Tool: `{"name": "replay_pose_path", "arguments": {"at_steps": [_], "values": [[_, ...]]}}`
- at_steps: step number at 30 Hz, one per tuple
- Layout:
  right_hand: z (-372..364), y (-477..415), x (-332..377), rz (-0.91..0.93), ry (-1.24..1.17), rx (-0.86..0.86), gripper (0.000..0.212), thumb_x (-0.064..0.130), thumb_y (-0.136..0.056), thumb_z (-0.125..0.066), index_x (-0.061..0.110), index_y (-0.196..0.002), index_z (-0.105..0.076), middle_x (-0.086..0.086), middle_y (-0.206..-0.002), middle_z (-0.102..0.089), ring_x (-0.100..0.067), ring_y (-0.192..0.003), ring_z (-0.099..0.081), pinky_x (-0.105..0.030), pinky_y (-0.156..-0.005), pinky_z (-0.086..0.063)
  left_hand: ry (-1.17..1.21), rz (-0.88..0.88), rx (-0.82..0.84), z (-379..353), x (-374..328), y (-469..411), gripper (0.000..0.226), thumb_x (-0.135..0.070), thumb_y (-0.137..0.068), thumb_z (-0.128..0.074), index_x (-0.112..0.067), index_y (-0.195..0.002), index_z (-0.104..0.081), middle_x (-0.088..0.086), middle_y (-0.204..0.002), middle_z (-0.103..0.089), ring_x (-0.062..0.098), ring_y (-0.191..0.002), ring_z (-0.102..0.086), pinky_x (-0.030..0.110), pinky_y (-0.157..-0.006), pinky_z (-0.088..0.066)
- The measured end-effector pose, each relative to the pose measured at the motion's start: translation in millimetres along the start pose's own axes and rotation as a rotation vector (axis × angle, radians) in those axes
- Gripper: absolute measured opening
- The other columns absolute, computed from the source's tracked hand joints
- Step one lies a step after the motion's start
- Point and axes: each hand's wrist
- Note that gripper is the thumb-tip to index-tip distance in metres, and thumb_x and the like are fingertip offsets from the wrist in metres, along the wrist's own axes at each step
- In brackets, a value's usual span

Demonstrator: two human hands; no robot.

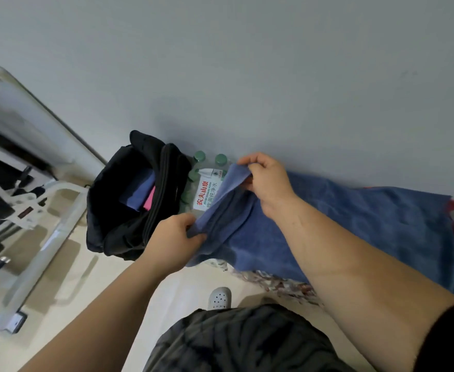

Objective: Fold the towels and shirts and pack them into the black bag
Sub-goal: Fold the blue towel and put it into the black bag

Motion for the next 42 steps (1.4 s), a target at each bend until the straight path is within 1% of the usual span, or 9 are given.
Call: {"name": "replay_pose_path", "arguments": {"at_steps": [6,10,14,18,21,27,33,36,42], "values": [[-60,-24,12,0.004,0.001,0.196,0.034,0.022,-0.093,-0.043,0.042,-0.104,-0.069,0.003,-0.122,-0.066,-0.02,-0.119,-0.058,-0.042,-0.103,-0.046,0.179,0.197,-0.219,33,17,15,0.022,-0.028,-0.086,-0.069,-0.02,-0.074,-0.053,0.002,-0.066,-0.057,0.027,-0.066,-0.059,0.045,-0.051,-0.054],[-78,-26,8,0.023,0.037,0.229,0.041,0.017,-0.1,-0.041,0.033,-0.133,-0.059,0.004,-0.138,-0.057,-0.018,-0.126,-0.052,-0.043,-0.107,-0.044,0.146,0.251,-0.306,51,25,18,0.014,-0.024,-0.084,-0.069,-0.02,-0.077,-0.057,0.0,-0.072,-0.062,0.017,-0.069,-0.058,0.031,-0.054,-0.041],[-72,-23,5,0.014,0.049,0.195,0.043,0.017,-0.099,-0.041,0.037,-0.134,-0.055,0.004,-0.142,-0.052,-0.023,-0.132,-0.051,-0.051,-0.11,-0.044,0.225,0.271,-0.274,51,30,20,0.011,-0.021,-0.083,-0.071,-0.022,-0.077,-0.062,-0.003,-0.072,-0.067,0.018,-0.073,-0.063,0.031,-0.057,-0.044],[-53,-21,12,0.044,0.065,0.086,0.038,0.017,-0.09,-0.044,0.049,-0.104,-0.06,-0.004,-0.113,-0.063,-0.022,-0.106,-0.061,-0.055,-0.096,-0.054,0.361,0.175,-0.129,43,16,19,0.015,-0.016,-0.081,-0.074,-0.019,-0.075,-0.061,0.003,-0.065,-0.066,0.025,-0.058,-0.061,0.041,-0.051,-0.051],[-24,-15,23,0.094,0.094,-0.004,0.031,0.01,-0.091,-0.052,0.036,-0.107,-0.055,-0.008,-0.076,-0.05,-0.02,-0.072,-0.051,-0.042,-0.069,-0.053,0.475,0.063,0.045,38,-15,18,0.016,-0.003,-0.084,-0.07,-0.008,-0.081,-0.055,0.017,-0.062,-0.06,0.022,-0.046,-0.054,0.031,-0.041,-0.046],[60,0,38,0.163,0.165,-0.174,0.027,0.008,-0.089,-0.061,0.031,-0.093,-0.047,-0.001,-0.061,-0.049,-0.015,-0.058,-0.046,-0.029,-0.053,-0.041,0.555,-0.095,0.38,-1,-91,18,0.024,0.012,-0.08,-0.065,-0.007,-0.084,-0.051,0.011,-0.061,-0.052,0.025,-0.048,-0.053,0.031,-0.046,-0.05],[142,9,31,0.205,0.311,-0.173,0.028,-0.002,-0.087,-0.066,0.025,-0.079,-0.065,0.001,-0.08,-0.067,-0.012,-0.075,-0.06,-0.026,-0.072,-0.051,0.477,-0.192,0.542,-69,-149,25,0.031,0.013,-0.072,-0.066,-0.011,-0.081,-0.049,0.005,-0.065,-0.046,0.021,-0.05,-0.049,0.032,-0.05,-0.053],[170,11,7,0.083,0.453,-0.057,0.027,0.0,-0.085,-0.069,0.012,-0.109,-0.072,-0.005,-0.109,-0.071,-0.013,-0.098,-0.063,-0.019,-0.087,-0.049,0.388,-0.183,0.539,-105,-161,24,0.029,0.008,-0.07,-0.065,-0.009,-0.089,-0.05,0.004,-0.065,-0.051,0.019,-0.052,-0.05,0.037,-0.052,-0.053],[190,18,-36,-0.007,0.723,0.1,0.075,0.006,-0.081,-0.07,0.014,-0.15,-0.042,0.001,-0.154,-0.042,-0.018,-0.139,-0.043,-0.031,-0.11,-0.041,0.236,-0.098,0.511,-137,-164,25,0.032,-0.003,-0.069,-0.066,-0.019,-0.093,-0.053,-0.002,-0.076,-0.057,0.013,-0.064,-0.05,0.027,-0.056,-0.044]]}}
Point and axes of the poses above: each hand's wrist, its own y-axis away from the middle knuckle, its own z-axis out of the back of the hand, x = y × z
